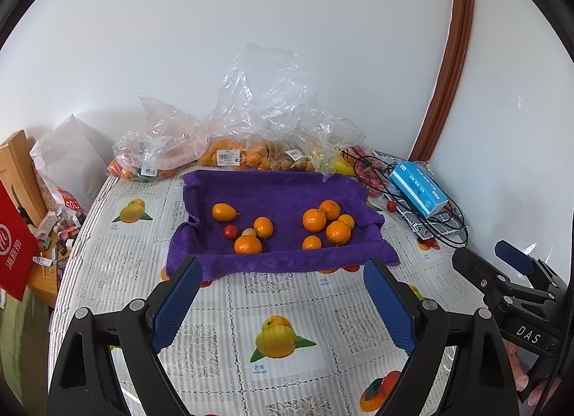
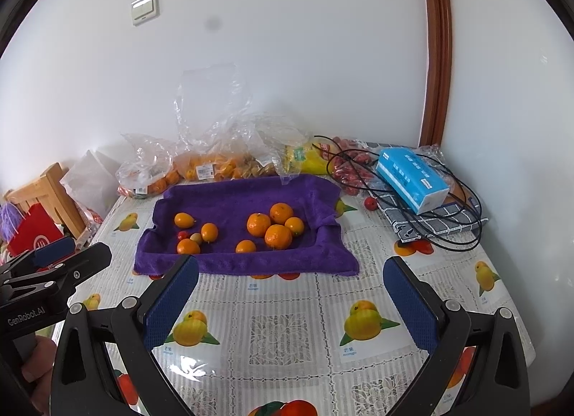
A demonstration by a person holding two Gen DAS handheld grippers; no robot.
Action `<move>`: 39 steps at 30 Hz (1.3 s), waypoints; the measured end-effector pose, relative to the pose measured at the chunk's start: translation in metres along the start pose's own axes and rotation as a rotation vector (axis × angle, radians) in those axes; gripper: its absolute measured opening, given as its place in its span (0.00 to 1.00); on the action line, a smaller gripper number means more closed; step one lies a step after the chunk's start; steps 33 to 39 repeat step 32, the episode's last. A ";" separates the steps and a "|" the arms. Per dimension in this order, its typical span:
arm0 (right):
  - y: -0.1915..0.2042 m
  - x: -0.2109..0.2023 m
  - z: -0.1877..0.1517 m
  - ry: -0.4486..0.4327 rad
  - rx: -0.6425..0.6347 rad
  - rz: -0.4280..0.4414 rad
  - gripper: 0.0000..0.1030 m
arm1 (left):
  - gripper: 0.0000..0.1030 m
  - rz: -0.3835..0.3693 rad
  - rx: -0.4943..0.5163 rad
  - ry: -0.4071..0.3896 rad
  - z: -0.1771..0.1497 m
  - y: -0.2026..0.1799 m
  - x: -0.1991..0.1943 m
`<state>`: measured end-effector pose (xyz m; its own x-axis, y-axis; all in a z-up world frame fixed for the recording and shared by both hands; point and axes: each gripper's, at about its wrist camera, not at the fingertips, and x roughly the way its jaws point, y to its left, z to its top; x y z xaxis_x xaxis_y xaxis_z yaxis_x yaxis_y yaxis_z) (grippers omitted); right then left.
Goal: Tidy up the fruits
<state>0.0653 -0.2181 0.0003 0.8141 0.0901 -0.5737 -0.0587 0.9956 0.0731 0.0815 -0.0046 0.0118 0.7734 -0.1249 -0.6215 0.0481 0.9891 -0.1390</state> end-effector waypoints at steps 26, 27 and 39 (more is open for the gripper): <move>0.001 -0.002 0.001 -0.005 -0.002 0.011 0.99 | 0.88 0.006 -0.003 -0.005 0.001 -0.001 -0.002; 0.000 -0.002 0.001 -0.005 -0.002 0.012 0.99 | 0.88 0.006 -0.003 -0.004 0.001 -0.001 -0.002; 0.000 -0.002 0.001 -0.006 -0.003 0.013 0.99 | 0.88 0.011 -0.008 -0.005 0.001 -0.001 -0.003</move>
